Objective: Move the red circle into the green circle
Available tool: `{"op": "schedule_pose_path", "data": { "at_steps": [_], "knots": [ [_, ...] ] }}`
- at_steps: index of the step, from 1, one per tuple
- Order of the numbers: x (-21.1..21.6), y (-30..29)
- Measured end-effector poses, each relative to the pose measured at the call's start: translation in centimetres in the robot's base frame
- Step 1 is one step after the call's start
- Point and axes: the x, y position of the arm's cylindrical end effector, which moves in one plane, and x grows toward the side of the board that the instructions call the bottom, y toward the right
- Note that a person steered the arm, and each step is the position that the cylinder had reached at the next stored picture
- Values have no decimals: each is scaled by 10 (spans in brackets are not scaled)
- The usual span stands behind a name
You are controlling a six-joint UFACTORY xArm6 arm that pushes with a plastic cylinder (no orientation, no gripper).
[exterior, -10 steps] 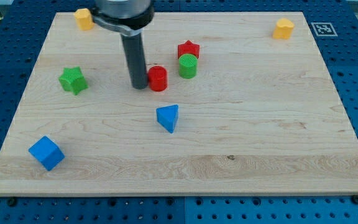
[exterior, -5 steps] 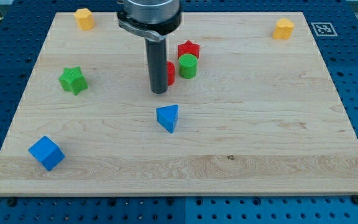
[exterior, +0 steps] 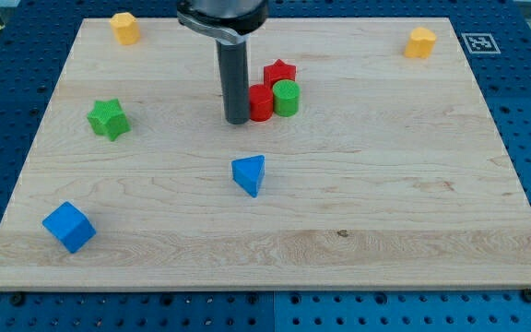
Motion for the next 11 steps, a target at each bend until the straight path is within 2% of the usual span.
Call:
{"op": "schedule_pose_path", "data": {
  "at_steps": [1, 2, 3, 5, 11],
  "knots": [
    [-1, 10],
    [2, -9],
    [17, -5],
    [14, 44],
    [-5, 26]
  ]
}}
